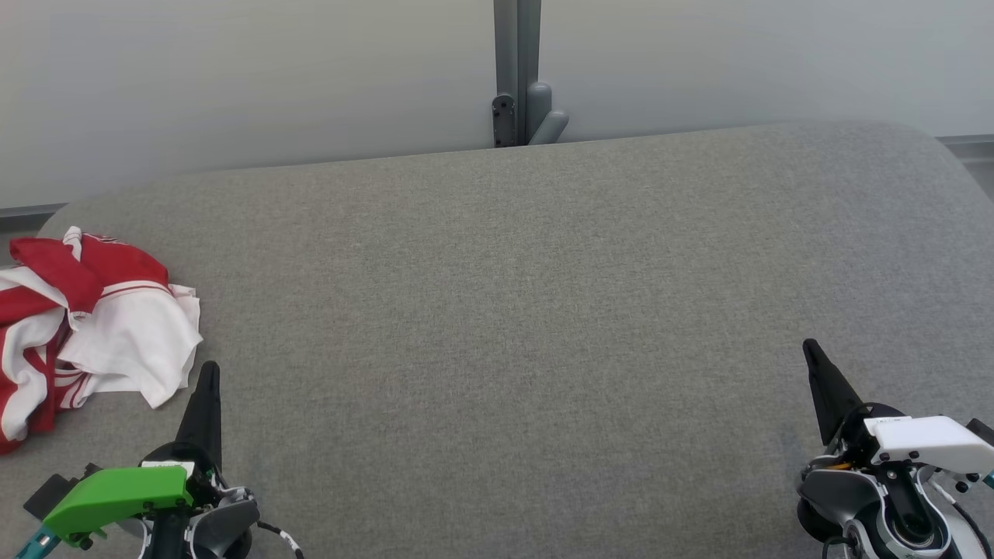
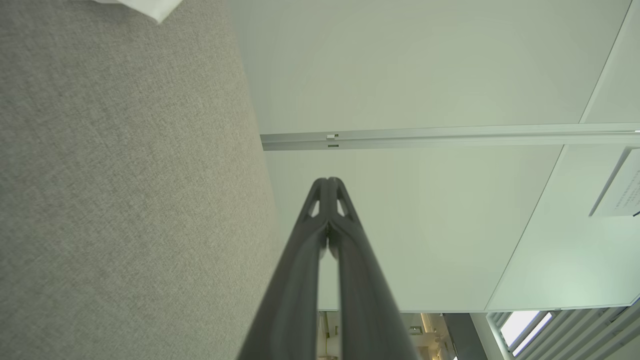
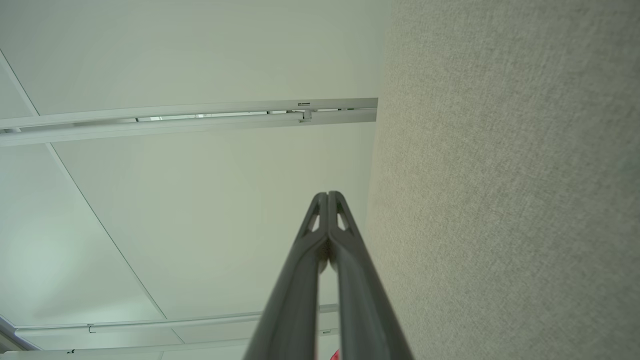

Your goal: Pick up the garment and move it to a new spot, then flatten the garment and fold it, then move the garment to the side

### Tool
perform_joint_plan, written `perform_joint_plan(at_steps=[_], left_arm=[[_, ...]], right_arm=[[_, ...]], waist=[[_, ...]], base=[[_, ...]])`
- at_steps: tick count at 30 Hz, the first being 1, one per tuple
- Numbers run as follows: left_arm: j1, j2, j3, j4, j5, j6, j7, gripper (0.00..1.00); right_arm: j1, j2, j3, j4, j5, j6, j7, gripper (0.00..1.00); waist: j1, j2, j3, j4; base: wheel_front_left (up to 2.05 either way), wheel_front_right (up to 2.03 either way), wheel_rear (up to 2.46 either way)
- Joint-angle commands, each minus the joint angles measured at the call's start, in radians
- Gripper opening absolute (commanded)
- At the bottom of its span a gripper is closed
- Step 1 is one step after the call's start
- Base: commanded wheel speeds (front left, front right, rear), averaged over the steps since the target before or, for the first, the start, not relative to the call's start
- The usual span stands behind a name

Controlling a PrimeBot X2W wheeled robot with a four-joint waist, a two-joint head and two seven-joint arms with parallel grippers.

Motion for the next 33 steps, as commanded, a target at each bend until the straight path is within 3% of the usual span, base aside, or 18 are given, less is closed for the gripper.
perform_joint_plan(at_steps=[1, 8, 9, 23, 33], left_arm=[[-0.014, 0.0, 0.003, 0.001, 0.001, -0.006, 0.001, 0.0], [-0.014, 0.0, 0.003, 0.001, 0.001, -0.006, 0.001, 0.0], [0.0, 0.0, 0.0, 0.0, 0.0, 0.0, 0.0, 1.0], [-0.022, 0.002, -0.029, 0.003, 0.07, 0.002, -0.053, 1.0], [-0.055, 0.002, -0.038, -0.053, 0.322, 0.004, -0.097, 1.0]], right_arm=[[-0.009, 0.0, -0.003, 0.002, -0.004, 0.0, 0.004, 0.0], [-0.01, 0.0, -0.003, 0.002, -0.005, 0.0, 0.004, 0.0], [0.0, 0.0, 0.0, 0.0, 0.0, 0.0, 0.0, 1.0], [0.003, -0.013, 0.02, -0.013, -0.09, 0.0, -0.055, 1.0], [-0.017, -0.03, 0.033, -0.101, -0.351, 0.0, -0.102, 1.0]], waist=[[0.0, 0.0, 0.0, 0.0], [0.0, 0.0, 0.0, 0.0], [0.0, 0.0, 0.0, 0.0], [0.0, 0.0, -0.001, 0.0], [0.0, 0.0, -0.001, -0.001]], base=[[0.0, 0.0, 0.0], [0.0, 0.0, 0.0], [0.0, 0.0, 0.0], [0.0, 0.0, 0.0], [0.0, 0.0, 0.0]])
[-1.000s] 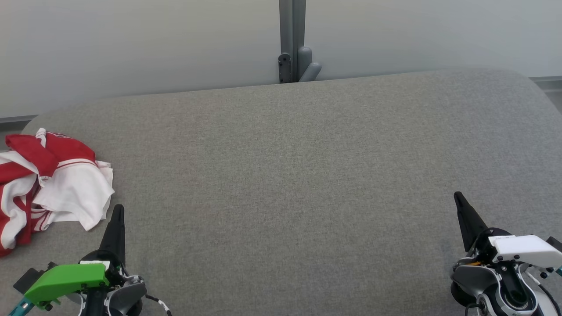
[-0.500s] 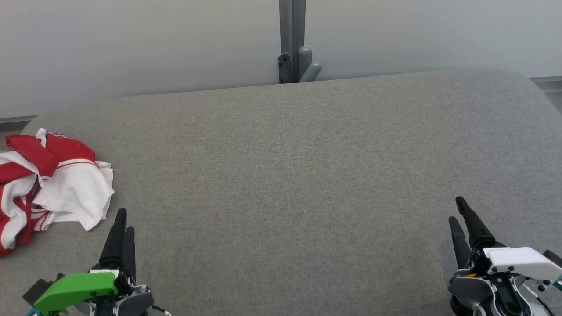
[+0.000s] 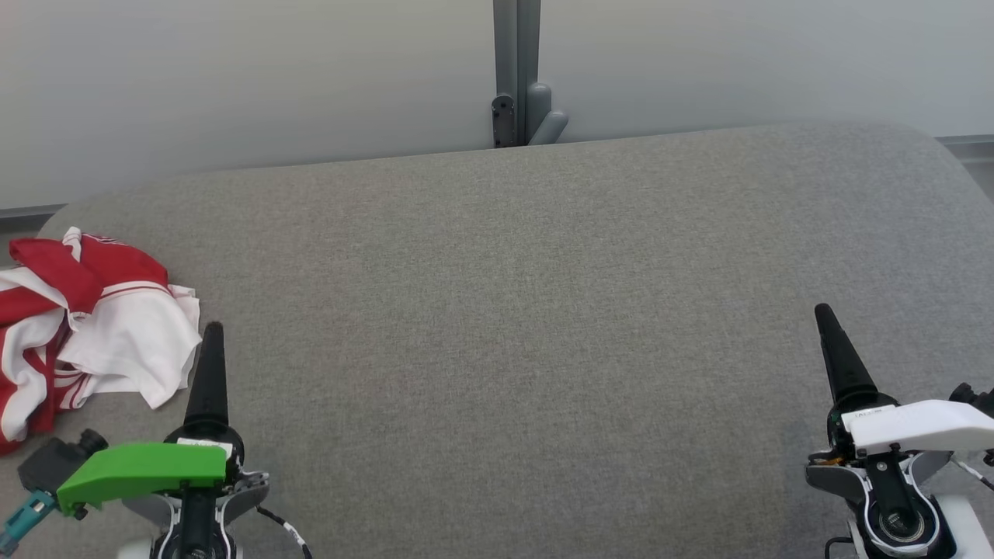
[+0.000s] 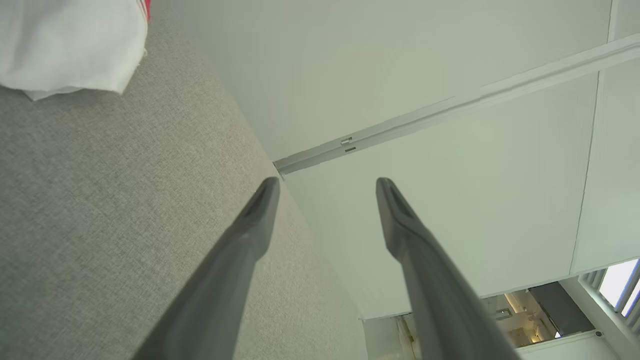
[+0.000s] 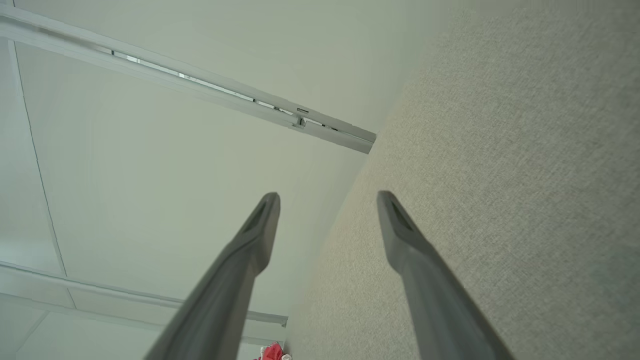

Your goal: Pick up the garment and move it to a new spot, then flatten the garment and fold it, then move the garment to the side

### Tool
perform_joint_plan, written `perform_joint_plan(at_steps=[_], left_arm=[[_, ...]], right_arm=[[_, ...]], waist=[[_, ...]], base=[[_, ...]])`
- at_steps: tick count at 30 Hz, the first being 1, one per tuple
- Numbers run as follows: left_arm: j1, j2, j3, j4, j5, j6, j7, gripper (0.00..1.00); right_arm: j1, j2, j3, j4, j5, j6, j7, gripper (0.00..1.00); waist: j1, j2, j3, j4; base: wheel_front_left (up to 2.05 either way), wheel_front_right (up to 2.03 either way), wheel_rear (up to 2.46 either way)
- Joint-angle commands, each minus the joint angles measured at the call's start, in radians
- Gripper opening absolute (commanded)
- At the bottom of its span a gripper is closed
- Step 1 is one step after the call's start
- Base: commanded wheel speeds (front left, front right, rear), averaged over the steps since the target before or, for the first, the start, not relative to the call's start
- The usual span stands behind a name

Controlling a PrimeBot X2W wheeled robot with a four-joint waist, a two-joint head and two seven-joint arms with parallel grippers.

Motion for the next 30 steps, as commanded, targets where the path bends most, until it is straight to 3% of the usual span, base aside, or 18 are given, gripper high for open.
perform_joint_plan(at_steps=[1, 16, 30], left_arm=[[-0.04, 0.008, -0.004, -0.03, 0.063, -0.001, -0.012, 1.0], [-0.044, 0.029, -0.069, -0.075, 0.411, 0.022, -0.069, 1.0], [-0.043, 0.039, -0.125, -0.053, 0.633, 0.052, -0.115, 1.0]], right_arm=[[-0.029, -0.012, 0.005, -0.035, -0.063, 0.0, -0.014, 1.0], [-0.021, -0.035, 0.047, -0.098, -0.419, 0.0, -0.074, 1.0], [-0.014, -0.041, 0.085, -0.096, -0.656, 0.0, -0.122, 1.0]], waist=[[0.0, -0.0001, 0.0, 0.0], [0.0, -0.0001, -0.001, -0.002], [0.0, -0.0001, -0.004, -0.005]], base=[[0.0, 0.0, 0.0], [0.0, 0.0, 0.0], [0.0, 0.0, 0.0]])
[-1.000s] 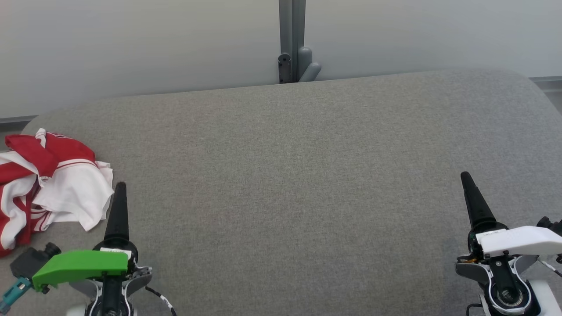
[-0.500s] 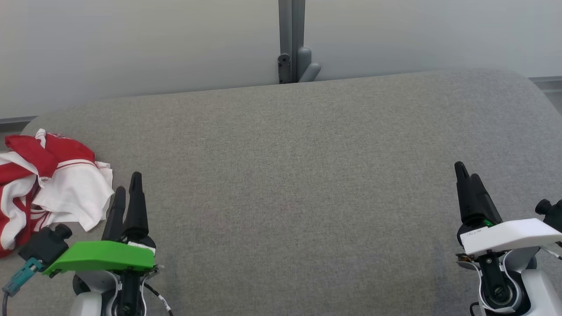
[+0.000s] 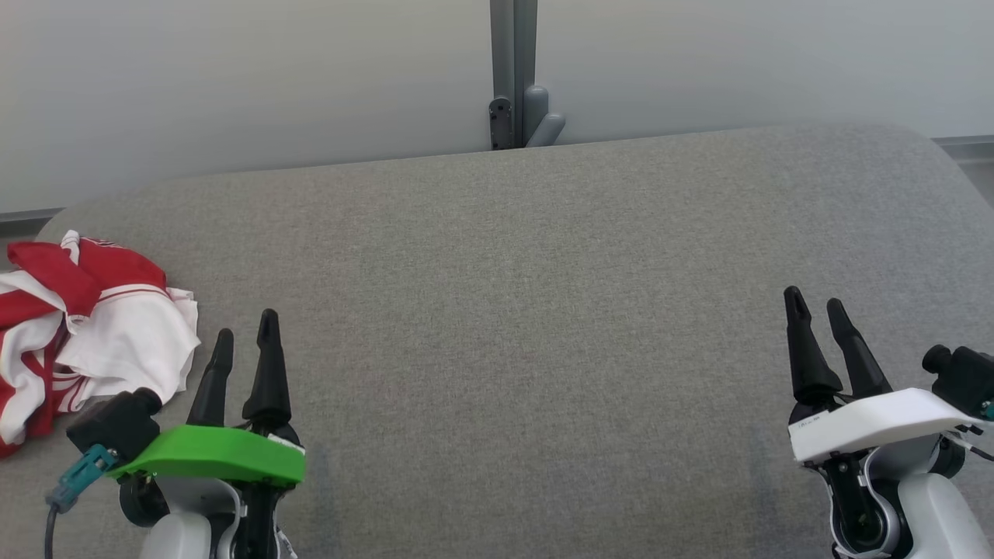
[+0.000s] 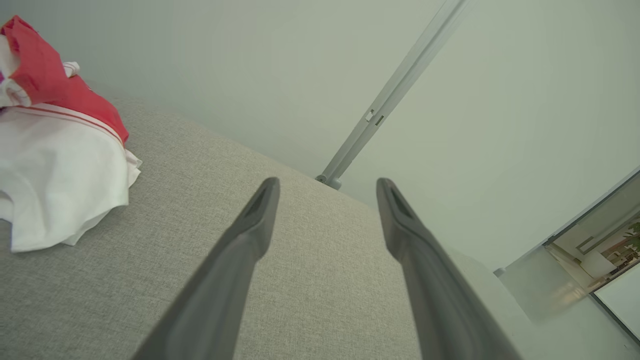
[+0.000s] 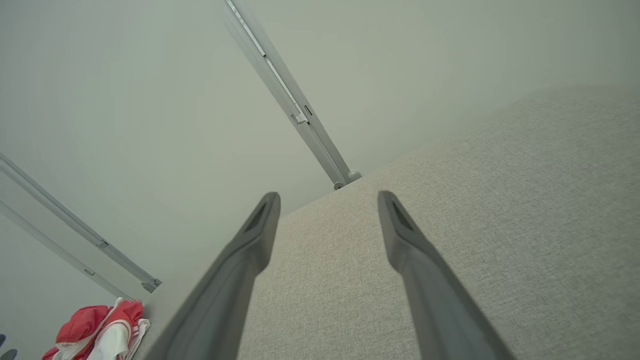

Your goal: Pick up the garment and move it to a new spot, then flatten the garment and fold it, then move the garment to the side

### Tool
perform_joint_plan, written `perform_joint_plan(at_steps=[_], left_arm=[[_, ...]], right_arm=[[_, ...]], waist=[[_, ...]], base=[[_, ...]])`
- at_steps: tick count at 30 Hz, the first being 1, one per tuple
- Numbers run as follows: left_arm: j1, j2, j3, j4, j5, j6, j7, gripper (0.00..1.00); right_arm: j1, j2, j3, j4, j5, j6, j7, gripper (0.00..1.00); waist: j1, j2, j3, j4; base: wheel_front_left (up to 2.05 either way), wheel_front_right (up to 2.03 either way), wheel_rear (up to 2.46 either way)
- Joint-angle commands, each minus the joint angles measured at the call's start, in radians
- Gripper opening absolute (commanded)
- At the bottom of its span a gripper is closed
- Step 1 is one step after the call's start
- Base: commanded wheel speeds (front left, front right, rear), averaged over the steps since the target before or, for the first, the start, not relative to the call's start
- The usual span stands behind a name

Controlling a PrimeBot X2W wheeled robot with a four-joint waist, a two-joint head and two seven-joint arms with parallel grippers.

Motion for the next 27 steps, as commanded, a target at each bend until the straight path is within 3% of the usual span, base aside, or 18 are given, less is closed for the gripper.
perform_joint_plan(at_steps=[1, 27], left_arm=[[-0.03, 0.011, -0.008, -0.006, 0.048, 0.007, -0.012, 1.0], [-0.037, 0.035, -0.078, 0.047, 0.354, 0.055, -0.069, 1.0]], right_arm=[[-0.014, -0.01, 0.007, -0.01, -0.046, 0.0, -0.013, 1.0], [-0.022, -0.001, 0.024, 0.038, -0.337, 0.0, -0.087, 1.0]], waist=[[0.0, -0.0001, 0.0, 0.0], [0.0, -0.0001, 0.0, -0.006]], base=[[0.0, 0.0, 0.0], [0.0, 0.0, 0.0]])
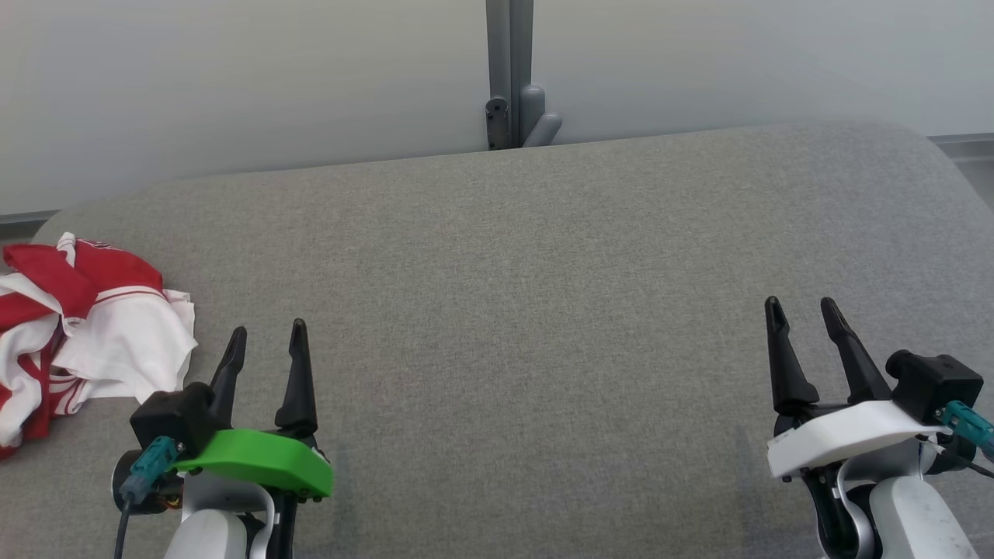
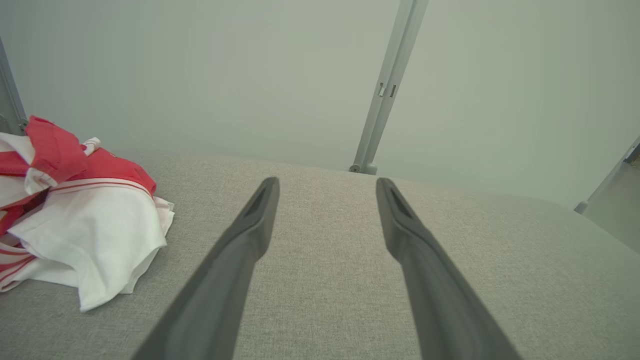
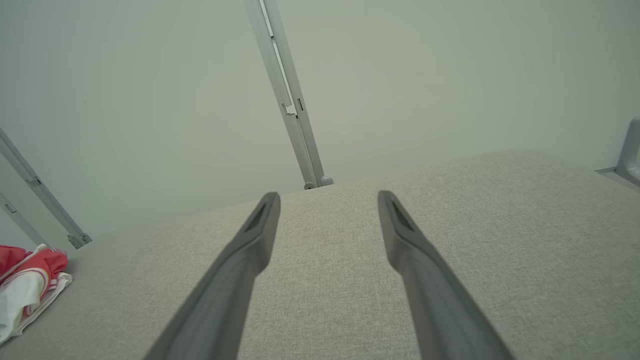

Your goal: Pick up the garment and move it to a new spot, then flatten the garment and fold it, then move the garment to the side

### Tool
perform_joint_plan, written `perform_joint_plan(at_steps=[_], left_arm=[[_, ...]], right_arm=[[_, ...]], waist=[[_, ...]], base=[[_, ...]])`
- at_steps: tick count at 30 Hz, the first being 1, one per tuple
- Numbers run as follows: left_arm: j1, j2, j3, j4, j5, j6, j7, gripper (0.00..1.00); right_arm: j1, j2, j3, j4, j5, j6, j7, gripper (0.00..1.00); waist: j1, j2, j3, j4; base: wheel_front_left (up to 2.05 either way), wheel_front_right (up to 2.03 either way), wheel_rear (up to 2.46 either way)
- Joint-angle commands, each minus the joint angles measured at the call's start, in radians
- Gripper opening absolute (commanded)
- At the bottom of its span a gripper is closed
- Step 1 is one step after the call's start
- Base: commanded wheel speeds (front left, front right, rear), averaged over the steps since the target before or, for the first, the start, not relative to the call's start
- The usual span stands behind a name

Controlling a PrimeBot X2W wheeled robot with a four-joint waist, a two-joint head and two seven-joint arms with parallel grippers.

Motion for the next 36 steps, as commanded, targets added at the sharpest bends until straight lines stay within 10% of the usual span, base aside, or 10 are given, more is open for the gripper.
perform_joint_plan(at_steps=[1, 36], left_arm=[[-0.024, 0.009, -0.004, -0.005, 0.029, 0.005, -0.01, 1.0], [0.002, 0.018, -0.045, 0.013, 0.231, 0.045, -0.057, 1.0]], right_arm=[[-0.018, -0.004, 0.002, -0.005, -0.028, 0.0, -0.011, 1.0], [-0.019, 0.021, -0.013, 0.051, -0.215, 0.001, -0.076, 1.0]], waist=[[0.0, 0.0, 0.0, 0.0], [0.0, 0.0, 0.003, 0.002]], base=[[0.0, 0.0, 0.0], [0.0, 0.0, 0.0]])
